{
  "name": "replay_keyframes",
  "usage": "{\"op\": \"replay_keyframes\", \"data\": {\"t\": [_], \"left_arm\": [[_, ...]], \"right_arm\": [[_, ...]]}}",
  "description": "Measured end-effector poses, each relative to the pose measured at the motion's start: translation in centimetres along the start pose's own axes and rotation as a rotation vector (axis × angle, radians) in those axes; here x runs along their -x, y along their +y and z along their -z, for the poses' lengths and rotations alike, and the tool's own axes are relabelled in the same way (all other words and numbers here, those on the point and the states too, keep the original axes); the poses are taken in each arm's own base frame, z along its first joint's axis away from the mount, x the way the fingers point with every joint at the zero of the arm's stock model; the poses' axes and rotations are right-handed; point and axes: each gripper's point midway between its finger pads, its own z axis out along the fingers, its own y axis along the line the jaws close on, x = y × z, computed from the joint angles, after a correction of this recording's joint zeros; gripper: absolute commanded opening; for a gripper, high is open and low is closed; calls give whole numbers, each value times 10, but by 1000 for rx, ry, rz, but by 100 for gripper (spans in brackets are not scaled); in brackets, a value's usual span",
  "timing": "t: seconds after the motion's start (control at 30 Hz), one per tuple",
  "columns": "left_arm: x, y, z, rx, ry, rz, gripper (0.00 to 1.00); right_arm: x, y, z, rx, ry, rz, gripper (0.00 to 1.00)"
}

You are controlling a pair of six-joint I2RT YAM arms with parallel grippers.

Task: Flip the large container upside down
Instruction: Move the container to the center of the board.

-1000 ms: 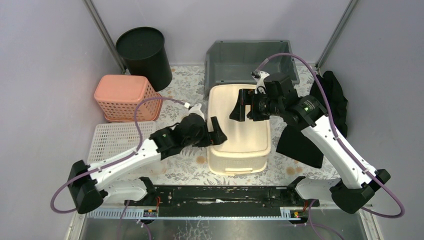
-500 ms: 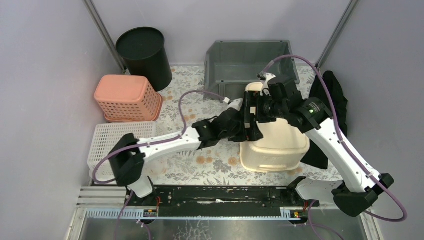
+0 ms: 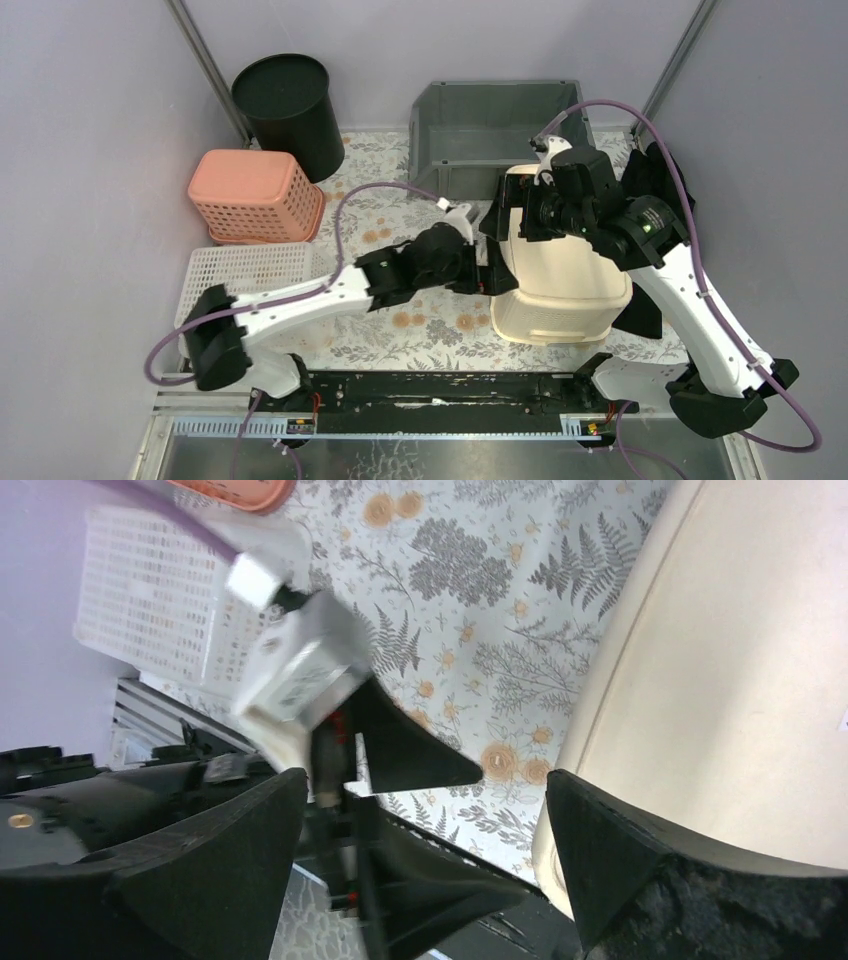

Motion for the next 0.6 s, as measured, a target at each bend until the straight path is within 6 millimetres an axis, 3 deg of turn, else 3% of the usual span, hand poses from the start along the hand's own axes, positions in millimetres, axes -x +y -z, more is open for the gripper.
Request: {"op": "replay_keyframes", "data": {"t": [0.23,0.43,0.6], "left_arm": [[14,5,76,-3,-128,17,100],[22,29,141,73,-238,71,100],[17,48,166,118,-274,110,100]], "right_arm": [[11,11,0,34,-19,-6,92],[-4,21,-36,87,80,-24,88],[-28,31,-63,99,185,-7,87]]}}
